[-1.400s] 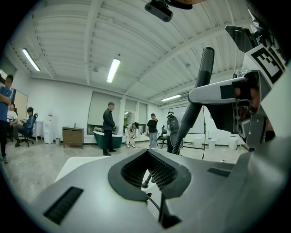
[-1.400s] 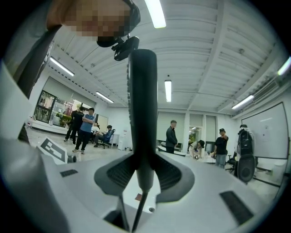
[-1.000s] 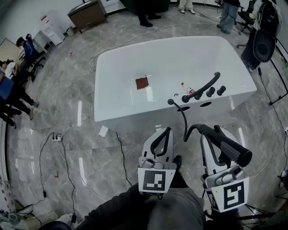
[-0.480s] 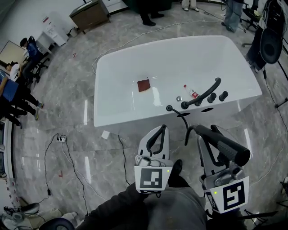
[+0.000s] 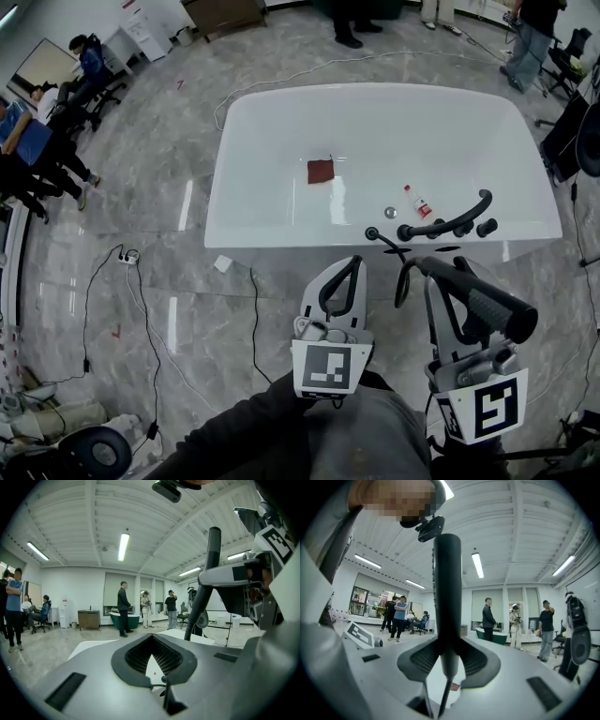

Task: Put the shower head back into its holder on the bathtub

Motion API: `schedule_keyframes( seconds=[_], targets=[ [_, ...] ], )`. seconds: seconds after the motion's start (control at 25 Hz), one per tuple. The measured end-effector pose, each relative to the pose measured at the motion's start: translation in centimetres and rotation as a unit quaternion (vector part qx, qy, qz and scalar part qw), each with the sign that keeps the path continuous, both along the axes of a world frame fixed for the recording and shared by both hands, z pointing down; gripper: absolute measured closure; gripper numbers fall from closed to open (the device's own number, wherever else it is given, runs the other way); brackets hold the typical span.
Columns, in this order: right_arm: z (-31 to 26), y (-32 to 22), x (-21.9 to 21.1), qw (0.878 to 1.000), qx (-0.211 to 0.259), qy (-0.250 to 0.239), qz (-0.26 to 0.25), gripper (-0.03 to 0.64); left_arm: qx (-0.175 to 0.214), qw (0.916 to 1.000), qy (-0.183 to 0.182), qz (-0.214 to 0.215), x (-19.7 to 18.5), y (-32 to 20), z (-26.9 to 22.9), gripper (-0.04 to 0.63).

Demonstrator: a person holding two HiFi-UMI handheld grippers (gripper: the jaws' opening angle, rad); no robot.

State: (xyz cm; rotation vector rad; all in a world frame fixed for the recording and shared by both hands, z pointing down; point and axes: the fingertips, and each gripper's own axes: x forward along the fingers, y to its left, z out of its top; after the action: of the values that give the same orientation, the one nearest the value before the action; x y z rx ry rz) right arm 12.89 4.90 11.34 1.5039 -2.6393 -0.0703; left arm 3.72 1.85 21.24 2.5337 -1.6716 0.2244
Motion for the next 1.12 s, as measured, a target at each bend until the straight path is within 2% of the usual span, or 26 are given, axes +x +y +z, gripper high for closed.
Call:
schedule_keyframes(
  seconds=[0.16, 0.56, 0.96, 1.12],
  targets=[
    [-1.7, -2.0, -1.6, 1.000, 0.013, 0.000, -0.006, 0.477, 0.008, 0.9999, 0.007, 0.004, -0.9, -2.2, -0.3, 0.592],
    [-8.5, -5.9, -6.2, 0.996, 0.084, 0.017, -0.027, 0.477, 0.051, 0.9977, 0.045, 0.007, -3.1, -6.6, -3.5, 0.592],
    [-16.1, -9.3, -7.4, 0.990, 0.135, 0.008, -0.045, 0.477, 0.066, 0.9957, 0.065, 0.004, -4.5, -9.8, -4.9, 0.592],
    [-17.3, -9.9, -7.6, 0.988, 0.148, 0.011, -0.045, 0.477, 0.062, 0.9956, 0.070, 0.004, -4.8, -10.3, -4.6, 0.592]
  ],
)
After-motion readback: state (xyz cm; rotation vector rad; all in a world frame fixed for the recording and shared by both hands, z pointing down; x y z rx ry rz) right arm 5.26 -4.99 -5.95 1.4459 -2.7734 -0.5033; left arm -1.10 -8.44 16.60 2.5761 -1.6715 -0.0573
